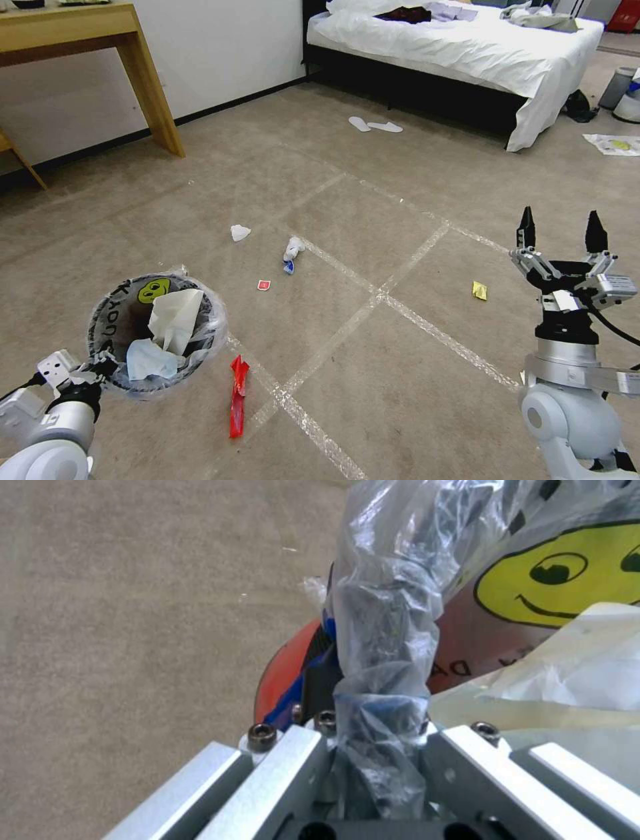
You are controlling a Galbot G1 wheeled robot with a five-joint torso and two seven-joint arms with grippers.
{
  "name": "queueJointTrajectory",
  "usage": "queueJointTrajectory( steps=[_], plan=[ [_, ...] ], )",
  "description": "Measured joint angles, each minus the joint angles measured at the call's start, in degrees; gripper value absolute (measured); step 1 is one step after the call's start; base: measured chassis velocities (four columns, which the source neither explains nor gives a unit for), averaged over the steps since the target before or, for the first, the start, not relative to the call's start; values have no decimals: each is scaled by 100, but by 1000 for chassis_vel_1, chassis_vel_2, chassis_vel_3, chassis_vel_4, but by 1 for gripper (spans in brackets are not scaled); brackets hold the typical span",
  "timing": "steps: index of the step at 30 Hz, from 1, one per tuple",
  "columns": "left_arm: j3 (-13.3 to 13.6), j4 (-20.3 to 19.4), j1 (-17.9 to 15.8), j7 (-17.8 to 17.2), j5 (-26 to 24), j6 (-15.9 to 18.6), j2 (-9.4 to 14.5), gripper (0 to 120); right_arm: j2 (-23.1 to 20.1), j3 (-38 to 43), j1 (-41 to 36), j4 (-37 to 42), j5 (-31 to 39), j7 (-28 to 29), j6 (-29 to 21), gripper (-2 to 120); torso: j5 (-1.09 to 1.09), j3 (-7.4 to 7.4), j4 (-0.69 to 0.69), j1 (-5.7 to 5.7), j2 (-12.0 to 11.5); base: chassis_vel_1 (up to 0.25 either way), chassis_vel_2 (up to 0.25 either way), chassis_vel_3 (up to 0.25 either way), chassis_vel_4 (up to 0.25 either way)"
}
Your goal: Pick up the trash bin and place the garbage on the floor into it.
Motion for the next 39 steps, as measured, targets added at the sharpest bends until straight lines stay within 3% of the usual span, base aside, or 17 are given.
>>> queueJointTrajectory(
  steps=[15, 39],
  plan=[
    [-16, 64, -49, -18, -82, -1, 94, 1, 113, -183, 37, -25, -154, 13, -158, 100, 0, 0, 0, 0, 0, 0, 0, 0, 0],
    [4, 42, -31, -25, -27, 2, 33, 1, 18, -353, 114, -72, -167, 22, -268, 100, 0, 0, 0, 1, 0, 0, 0, 0, 0]
  ],
)
